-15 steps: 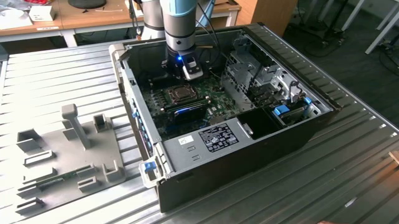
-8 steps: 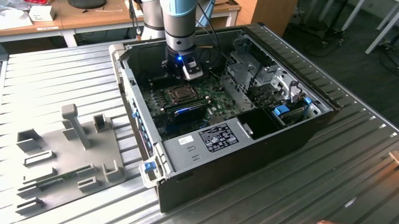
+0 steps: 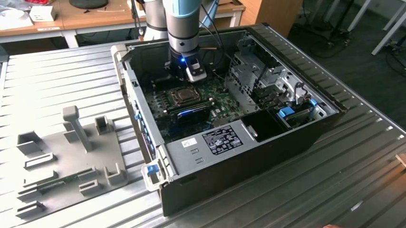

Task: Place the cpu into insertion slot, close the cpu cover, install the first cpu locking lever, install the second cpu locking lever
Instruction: 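Install the first cpu locking lever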

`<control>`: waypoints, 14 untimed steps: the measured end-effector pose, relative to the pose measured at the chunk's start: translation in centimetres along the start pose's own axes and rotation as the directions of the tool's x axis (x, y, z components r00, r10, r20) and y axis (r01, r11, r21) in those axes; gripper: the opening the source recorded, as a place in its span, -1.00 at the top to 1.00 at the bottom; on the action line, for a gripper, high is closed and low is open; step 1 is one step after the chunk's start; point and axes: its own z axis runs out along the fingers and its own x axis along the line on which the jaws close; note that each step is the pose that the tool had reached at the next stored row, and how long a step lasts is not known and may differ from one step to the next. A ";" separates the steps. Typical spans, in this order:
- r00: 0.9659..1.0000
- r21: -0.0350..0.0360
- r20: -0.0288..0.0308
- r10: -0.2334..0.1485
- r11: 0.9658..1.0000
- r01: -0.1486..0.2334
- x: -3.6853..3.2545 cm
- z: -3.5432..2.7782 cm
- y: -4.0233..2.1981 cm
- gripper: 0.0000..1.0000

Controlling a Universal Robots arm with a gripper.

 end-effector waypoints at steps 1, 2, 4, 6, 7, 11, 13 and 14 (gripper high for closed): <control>1.000 0.001 0.000 0.000 1.000 0.000 0.00 -0.04 -0.02 0.80; 1.000 0.001 0.000 0.000 1.000 0.000 0.00 -0.03 -0.02 0.80; 1.000 0.001 0.000 0.000 1.000 0.000 0.00 -0.03 -0.02 0.80; 1.000 0.001 0.000 0.000 1.000 0.000 0.00 -0.03 -0.02 0.80; 1.000 0.001 0.000 0.000 1.000 0.000 0.00 -0.05 -0.02 0.80; 1.000 0.000 0.000 0.000 1.000 0.000 -0.01 -0.32 0.05 0.80; 1.000 0.000 0.000 0.000 1.000 0.000 -0.03 -0.59 0.12 0.80; 1.000 0.000 0.000 0.000 1.000 0.000 -0.04 -0.73 0.15 0.80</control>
